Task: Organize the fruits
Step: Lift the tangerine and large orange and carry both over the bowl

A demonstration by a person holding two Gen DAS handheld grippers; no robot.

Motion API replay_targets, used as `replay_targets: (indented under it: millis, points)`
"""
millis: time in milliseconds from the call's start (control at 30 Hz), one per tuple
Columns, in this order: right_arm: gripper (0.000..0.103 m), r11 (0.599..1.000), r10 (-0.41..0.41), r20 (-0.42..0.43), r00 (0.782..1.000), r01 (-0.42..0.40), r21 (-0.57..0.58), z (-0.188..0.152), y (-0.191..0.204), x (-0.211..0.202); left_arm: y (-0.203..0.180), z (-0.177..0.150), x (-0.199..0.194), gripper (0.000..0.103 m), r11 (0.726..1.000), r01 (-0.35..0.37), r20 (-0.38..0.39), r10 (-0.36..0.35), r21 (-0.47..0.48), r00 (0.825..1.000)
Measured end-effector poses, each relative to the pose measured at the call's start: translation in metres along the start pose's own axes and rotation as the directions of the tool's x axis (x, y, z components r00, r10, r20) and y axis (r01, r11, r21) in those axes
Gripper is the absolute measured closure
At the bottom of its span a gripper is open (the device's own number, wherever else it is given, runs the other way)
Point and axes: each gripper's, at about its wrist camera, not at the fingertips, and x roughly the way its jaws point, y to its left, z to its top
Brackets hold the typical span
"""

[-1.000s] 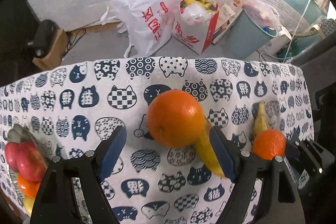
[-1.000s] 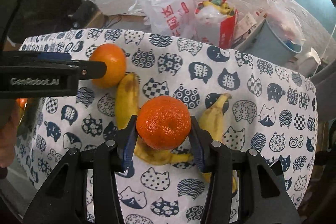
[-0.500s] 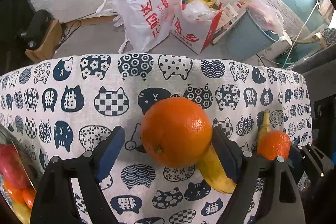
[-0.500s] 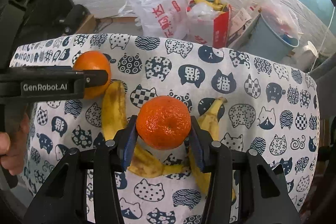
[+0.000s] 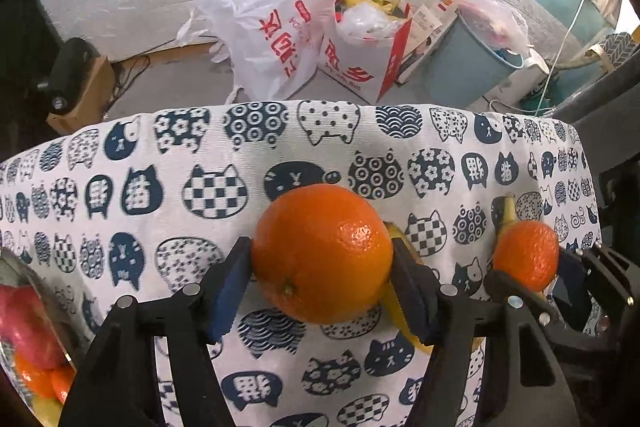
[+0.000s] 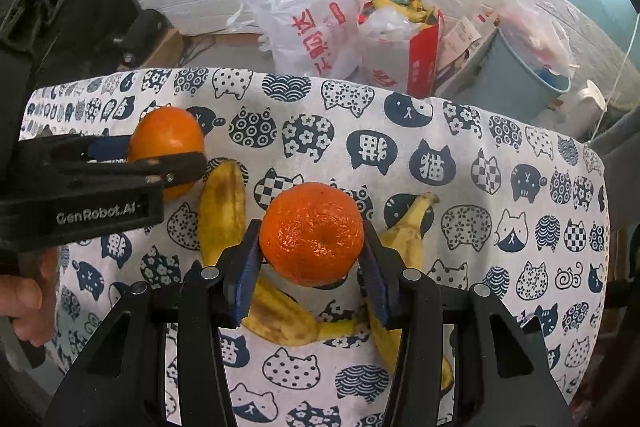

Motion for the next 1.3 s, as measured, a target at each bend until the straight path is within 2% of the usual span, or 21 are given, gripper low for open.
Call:
replay_targets:
  millis: [333, 633, 1300]
  points:
    - [0.057, 0.999, 0.016, 0.032, 0.999, -0.015, -0.03, 0.004, 0.02, -0.015, 0.015, -0.017, -0.047, 0.034, 1.0, -0.019, 0.06, 0.019, 0.004, 0.998]
    - [0.057, 0.997, 0.052, 0.065, 0.997, -0.048, -0.066, 0.01, 0.049, -0.031, 0.036, -0.038, -0.082, 0.034, 0.999, -0.051, 0.081, 0.052, -0.012, 0.995]
    - [0.057, 0.971, 0.15, 0.098, 0.984, -0.129, -0.199, 0.017, 0.146, -0.056, 0.116, -0.098, -0.151, 0.034, 0.99, -0.098, 0.155, 0.112, -0.097, 0.981]
